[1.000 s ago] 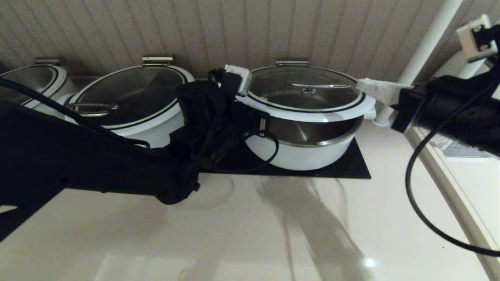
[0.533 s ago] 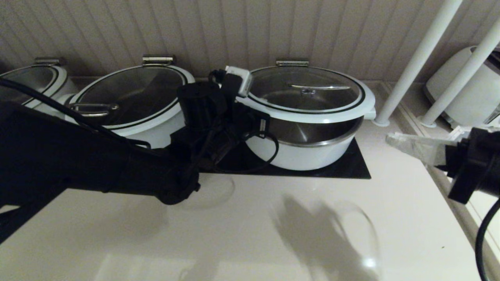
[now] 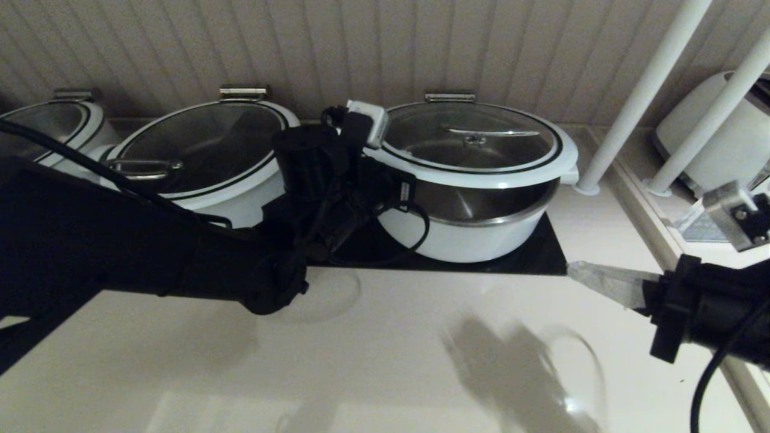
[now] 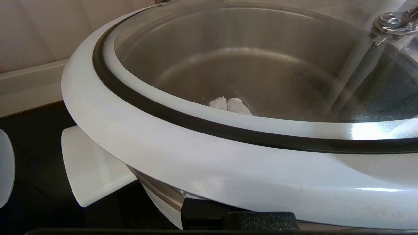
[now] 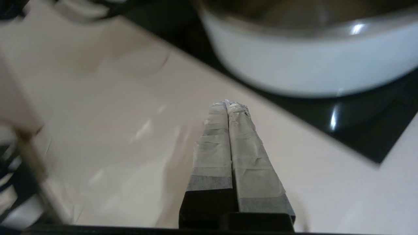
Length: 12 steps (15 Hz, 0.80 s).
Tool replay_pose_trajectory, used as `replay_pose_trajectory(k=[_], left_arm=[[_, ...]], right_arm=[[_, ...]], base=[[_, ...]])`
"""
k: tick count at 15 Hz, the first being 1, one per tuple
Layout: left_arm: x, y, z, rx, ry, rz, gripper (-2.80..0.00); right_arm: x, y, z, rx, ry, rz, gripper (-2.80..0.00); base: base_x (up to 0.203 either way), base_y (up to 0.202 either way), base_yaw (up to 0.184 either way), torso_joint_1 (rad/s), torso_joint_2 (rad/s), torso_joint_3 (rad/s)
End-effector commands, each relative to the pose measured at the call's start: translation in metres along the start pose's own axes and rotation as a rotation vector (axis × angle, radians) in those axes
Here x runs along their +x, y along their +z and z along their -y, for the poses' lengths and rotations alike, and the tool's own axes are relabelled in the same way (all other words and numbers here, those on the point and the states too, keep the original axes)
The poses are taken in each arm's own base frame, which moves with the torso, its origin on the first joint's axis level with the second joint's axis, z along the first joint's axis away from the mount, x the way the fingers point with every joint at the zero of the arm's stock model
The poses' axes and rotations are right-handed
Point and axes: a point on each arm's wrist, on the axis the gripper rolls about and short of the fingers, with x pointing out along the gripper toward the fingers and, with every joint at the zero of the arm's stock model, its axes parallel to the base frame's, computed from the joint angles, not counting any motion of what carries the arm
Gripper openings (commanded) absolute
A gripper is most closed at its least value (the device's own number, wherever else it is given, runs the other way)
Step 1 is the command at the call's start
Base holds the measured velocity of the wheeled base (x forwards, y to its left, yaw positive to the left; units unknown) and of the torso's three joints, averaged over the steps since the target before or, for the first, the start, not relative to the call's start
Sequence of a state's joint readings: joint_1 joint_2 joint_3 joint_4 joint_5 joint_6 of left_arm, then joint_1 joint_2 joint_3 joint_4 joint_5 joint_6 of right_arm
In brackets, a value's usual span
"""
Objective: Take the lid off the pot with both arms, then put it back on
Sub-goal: Hold the pot lid with the left arm, then open the pot lid completely
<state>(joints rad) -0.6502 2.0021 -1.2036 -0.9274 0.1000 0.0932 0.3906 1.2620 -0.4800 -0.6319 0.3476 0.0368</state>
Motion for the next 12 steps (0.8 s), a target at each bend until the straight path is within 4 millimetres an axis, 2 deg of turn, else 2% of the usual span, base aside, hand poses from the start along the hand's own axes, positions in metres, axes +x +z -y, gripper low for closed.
replay_pose_trajectory(k=[1, 4, 10, 12], left_arm=[[-0.001, 0.003, 0.000, -0.001, 0.002, 0.012, -2.80], [0.000, 0.002, -0.001, -0.001, 0.004, 0.010, -2.80], [0.001, -0.002, 0.000, 0.000, 0.002, 0.001, -2.80], [0.001, -0.002, 0.000, 0.001, 0.003, 0.000, -2.80]], right_arm=[[0.026, -0.008, 0.010, 0.005, -0.004, 0.007, -2.80], [0.048, -0.006, 0.018, -0.005, -0.020, 0.061, -2.80], [0.078, -0.002, 0.031, -0.022, -0.076, 0.123, -2.80], [0.089, 0.005, 0.036, -0.042, -0.101, 0.185, -2.80]], base=[[0.000, 0.000, 0.000, 0.000, 0.00, 0.000], [0.000, 0.000, 0.000, 0.000, 0.00, 0.000], [0.000, 0.000, 0.000, 0.000, 0.00, 0.000], [0.000, 0.000, 0.000, 0.000, 0.00, 0.000]])
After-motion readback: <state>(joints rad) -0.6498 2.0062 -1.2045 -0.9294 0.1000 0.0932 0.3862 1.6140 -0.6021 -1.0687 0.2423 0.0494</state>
